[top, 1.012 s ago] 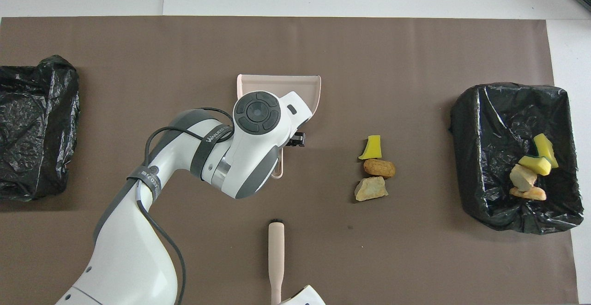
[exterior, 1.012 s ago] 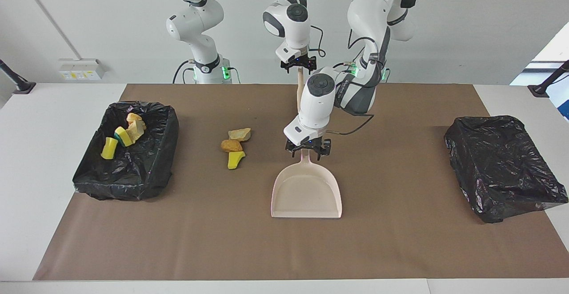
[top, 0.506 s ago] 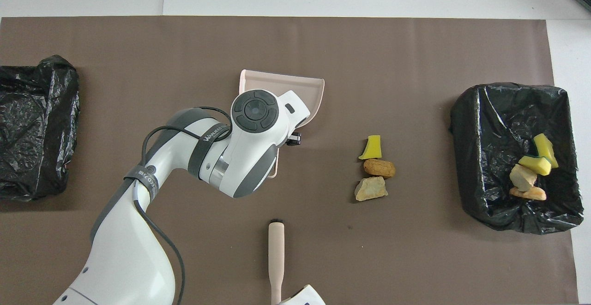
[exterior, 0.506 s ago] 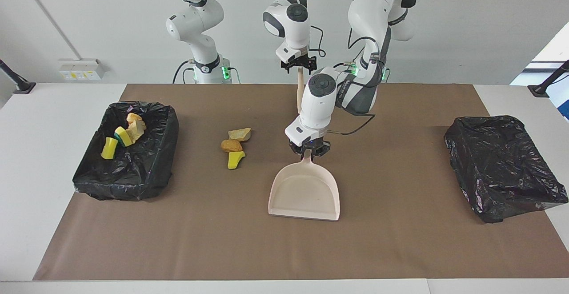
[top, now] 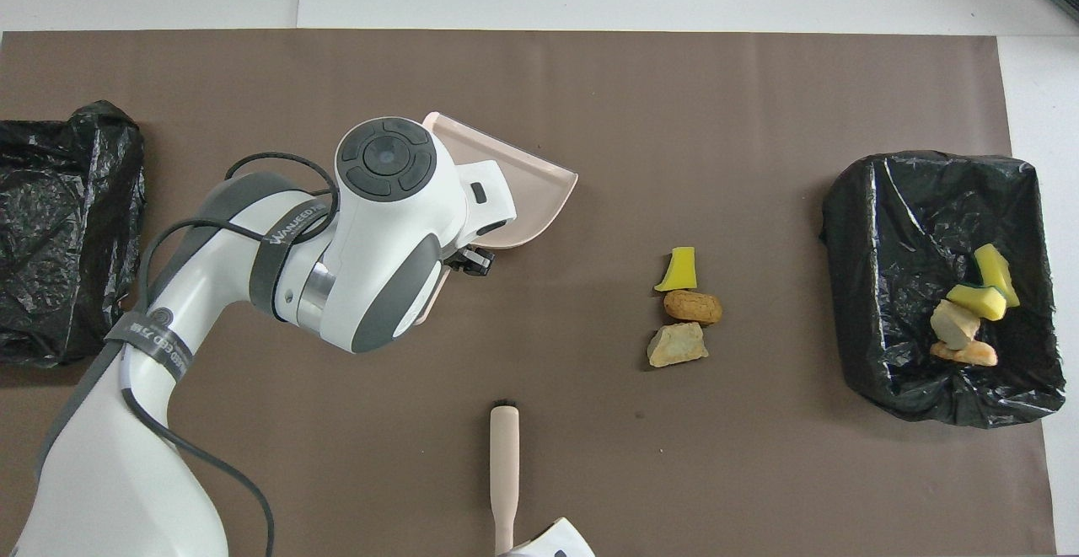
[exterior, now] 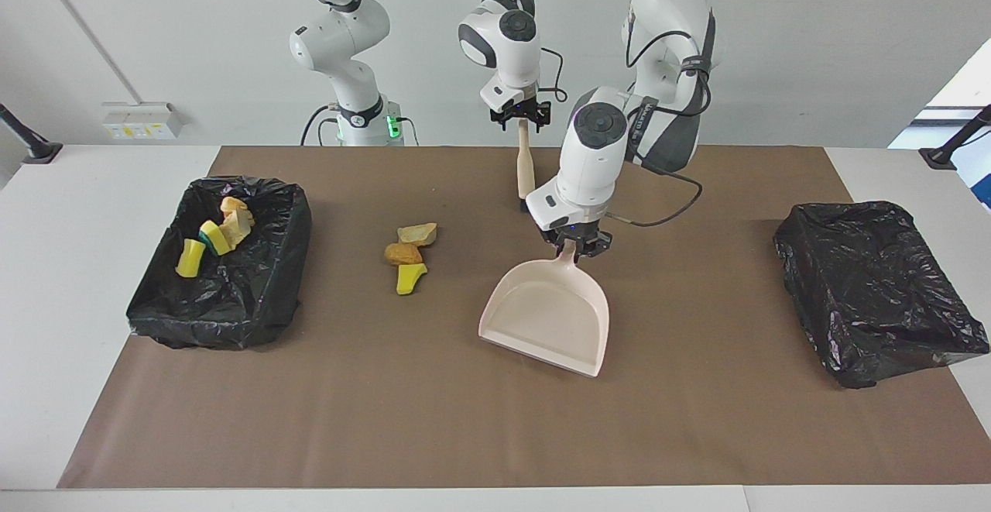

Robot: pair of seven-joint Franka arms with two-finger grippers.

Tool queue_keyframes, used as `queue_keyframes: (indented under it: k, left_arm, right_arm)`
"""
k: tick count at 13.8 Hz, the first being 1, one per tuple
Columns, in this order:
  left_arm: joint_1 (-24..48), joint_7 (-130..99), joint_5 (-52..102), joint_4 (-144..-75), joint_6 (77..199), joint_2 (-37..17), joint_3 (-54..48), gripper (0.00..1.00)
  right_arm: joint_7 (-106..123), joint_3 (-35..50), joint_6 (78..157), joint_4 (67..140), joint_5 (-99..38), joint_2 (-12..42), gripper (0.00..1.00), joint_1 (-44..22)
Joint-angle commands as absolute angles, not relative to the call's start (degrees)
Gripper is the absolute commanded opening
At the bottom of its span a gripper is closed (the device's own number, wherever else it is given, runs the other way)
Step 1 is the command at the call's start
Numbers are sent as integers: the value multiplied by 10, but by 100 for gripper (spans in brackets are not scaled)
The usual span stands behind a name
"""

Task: Sweep and dump trash in bin
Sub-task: 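Grasp the dustpan with the left gripper and lower it near the trash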

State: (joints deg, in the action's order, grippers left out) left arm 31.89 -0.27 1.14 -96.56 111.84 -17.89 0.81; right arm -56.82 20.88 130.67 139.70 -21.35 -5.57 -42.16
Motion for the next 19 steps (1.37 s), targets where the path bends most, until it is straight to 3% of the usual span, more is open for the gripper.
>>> queue_keyframes:
  k: [1, 8, 10, 15, 17, 19]
  left_arm:
    - [309, 77, 1, -976, 1113, -169, 6, 0]
    - [280, 345, -33, -977, 1114, -168, 6, 0]
    - [286, 408, -58, -998, 1110, -155, 5, 0]
    - [321, 428, -111, -1089, 1120, -104, 3, 0]
    - [337, 429, -110, -1091, 1124, -108, 2, 0]
    - [344, 433, -109, -1091, 1124, -112, -1, 0]
  right_arm:
    - [-576, 207, 1320, 1403, -226, -57, 0, -425]
    - [-569, 204, 1304, 1388, -222, -50, 0, -423]
    - [-568, 198, 1232, 1364, -214, -67, 0, -414]
    - [-479, 196, 1012, 1343, -178, -178, 0, -308]
    - [-446, 197, 949, 1321, -109, -180, 0, -262]
    - [-393, 199, 950, 1311, -29, -162, 0, -209]
